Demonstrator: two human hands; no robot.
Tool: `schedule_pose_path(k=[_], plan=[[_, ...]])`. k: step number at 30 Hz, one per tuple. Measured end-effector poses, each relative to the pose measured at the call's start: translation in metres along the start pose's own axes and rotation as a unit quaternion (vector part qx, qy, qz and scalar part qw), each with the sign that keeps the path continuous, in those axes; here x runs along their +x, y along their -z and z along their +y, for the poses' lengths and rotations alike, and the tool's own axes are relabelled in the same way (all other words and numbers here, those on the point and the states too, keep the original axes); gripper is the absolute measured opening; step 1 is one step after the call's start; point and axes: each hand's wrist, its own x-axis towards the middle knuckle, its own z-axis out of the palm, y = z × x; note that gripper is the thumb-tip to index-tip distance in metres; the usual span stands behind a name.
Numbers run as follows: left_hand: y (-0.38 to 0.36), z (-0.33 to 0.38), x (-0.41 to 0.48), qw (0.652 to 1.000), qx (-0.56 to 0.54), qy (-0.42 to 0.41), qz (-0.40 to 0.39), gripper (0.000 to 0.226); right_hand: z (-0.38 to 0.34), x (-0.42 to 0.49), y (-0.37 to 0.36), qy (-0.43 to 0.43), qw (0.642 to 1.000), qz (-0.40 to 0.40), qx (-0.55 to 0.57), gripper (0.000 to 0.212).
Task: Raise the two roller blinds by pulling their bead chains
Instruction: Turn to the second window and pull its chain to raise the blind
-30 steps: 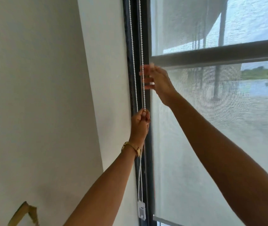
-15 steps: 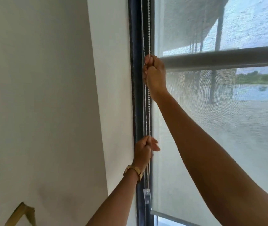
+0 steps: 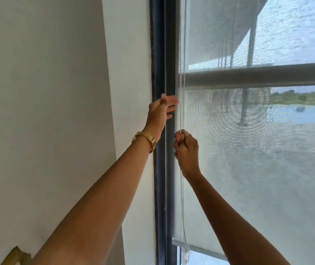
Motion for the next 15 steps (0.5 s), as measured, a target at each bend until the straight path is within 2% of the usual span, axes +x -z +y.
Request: schedule_pose_path(k=[4, 7, 11, 13, 15], plan=[[-0.010, 0.029, 0.016, 0.990, -0.118, 0.021, -0.071, 0.055, 0.036, -0.036, -0.001, -0.009, 0.999, -0.006, -0.046, 0.030], [-0.022, 0.040, 0.016, 0.987, -0.132, 0.028, -0.084, 0.048, 0.053, -0.056, 0.001, -0.030, 0.997, -0.004, -0.067, 0.039], [-0.031, 0.032, 0.006, 0.985, -0.165, 0.007, 0.046, 0.041, 0.054, -0.069, 0.002, -0.028, 0.999, -0.023, -0.038, 0.051], [-0.032, 0.026, -0.001, 0.983, -0.168, -0.027, 0.068, 0.041, 0.052, -0.075, 0.003, -0.034, 0.998, -0.052, -0.027, 0.046], [-0.035, 0.022, -0.008, 0.986, -0.130, -0.062, 0.081, 0.042, 0.050, -0.075, 0.008, -0.076, 0.993, -0.088, 0.014, 0.038]])
